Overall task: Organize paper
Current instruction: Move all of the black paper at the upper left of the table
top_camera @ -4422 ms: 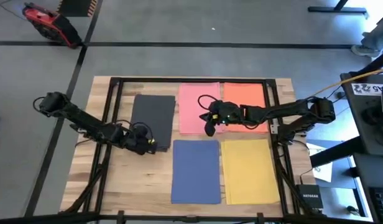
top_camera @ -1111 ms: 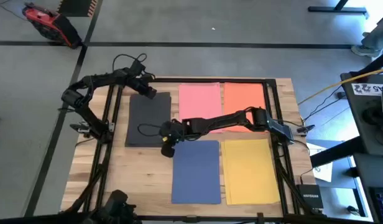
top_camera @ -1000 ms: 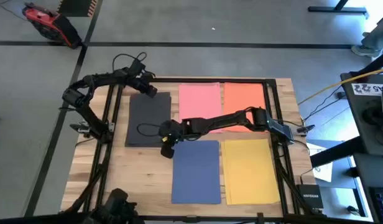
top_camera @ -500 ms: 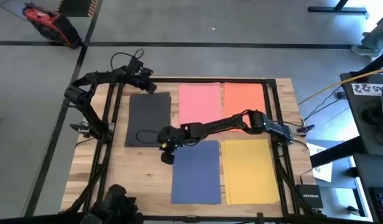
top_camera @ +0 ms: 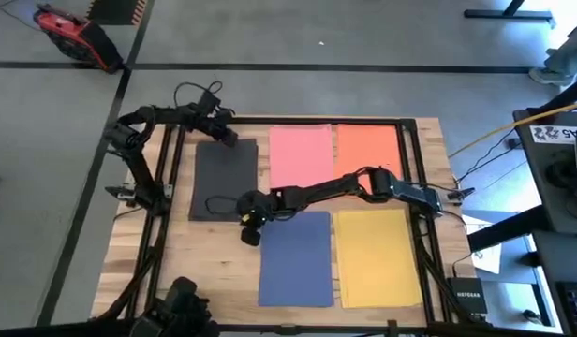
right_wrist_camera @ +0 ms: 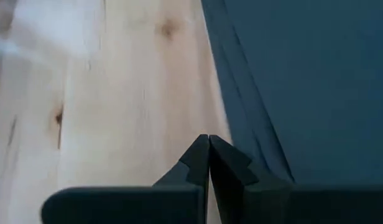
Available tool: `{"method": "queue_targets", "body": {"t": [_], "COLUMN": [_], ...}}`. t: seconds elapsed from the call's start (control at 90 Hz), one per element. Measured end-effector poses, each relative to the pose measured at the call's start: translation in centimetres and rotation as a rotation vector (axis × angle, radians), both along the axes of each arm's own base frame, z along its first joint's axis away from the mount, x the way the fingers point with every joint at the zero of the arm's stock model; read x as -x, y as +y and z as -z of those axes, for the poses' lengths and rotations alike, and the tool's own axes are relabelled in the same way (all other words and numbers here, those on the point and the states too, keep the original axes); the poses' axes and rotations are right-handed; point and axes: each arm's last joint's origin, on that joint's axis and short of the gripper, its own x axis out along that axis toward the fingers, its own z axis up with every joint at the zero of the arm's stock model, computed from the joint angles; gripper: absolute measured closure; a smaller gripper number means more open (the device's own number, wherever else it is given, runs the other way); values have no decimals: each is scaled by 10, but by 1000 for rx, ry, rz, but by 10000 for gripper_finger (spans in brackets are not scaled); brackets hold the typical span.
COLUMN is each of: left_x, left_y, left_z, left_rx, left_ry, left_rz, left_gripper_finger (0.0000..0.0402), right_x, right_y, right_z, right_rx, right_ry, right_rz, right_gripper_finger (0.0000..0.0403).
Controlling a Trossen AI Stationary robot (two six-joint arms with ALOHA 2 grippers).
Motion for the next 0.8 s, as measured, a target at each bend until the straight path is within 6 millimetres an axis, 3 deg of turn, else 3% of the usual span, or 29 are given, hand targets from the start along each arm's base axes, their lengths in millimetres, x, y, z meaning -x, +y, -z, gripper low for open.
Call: {"method": "queue_targets", "body": {"t": [0.8], "left_x": [-3], "left_y": [-4], "left_z": [2], "left_rx": [10], "left_ry": [13], "left_rz": [39], "left_gripper_finger": [402], "right_x": [0], "right_y": [-16], "right_z": [10], "right_rx": [1], "right_ry": [54], "right_rz": [65], "right_gripper_finger": [403]}}
